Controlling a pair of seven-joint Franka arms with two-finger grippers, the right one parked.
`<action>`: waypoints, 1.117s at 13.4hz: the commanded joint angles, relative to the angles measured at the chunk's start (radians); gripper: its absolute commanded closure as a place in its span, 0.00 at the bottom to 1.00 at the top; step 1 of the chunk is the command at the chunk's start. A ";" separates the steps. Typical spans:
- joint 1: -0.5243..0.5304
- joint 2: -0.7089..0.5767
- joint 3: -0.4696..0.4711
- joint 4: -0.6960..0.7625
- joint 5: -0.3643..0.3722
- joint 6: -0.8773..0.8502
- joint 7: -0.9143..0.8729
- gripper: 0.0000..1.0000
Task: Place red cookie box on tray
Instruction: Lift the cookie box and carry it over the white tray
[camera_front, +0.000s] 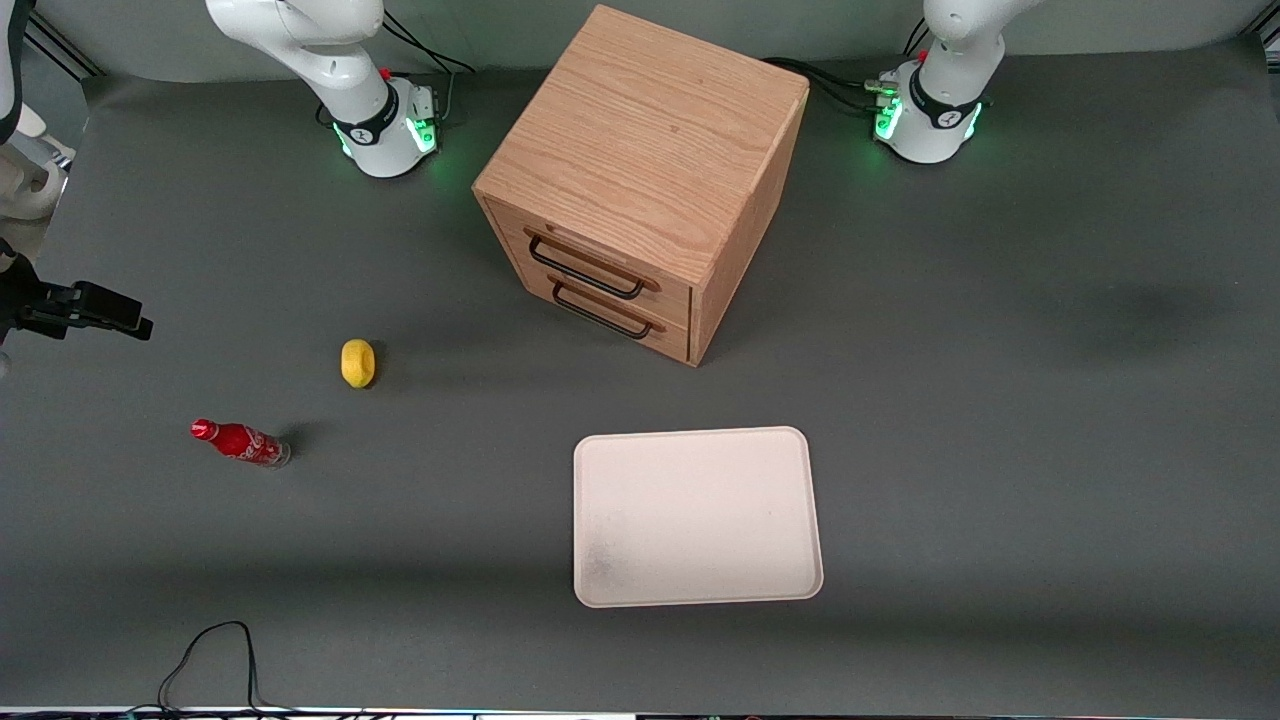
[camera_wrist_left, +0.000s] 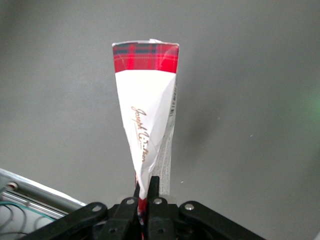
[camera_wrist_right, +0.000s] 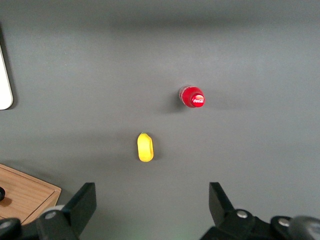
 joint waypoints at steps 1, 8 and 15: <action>-0.026 0.015 -0.011 0.044 -0.019 -0.077 -0.146 1.00; -0.125 -0.004 -0.152 0.041 -0.082 -0.167 -0.831 1.00; -0.236 -0.008 -0.440 0.049 -0.078 -0.097 -1.476 1.00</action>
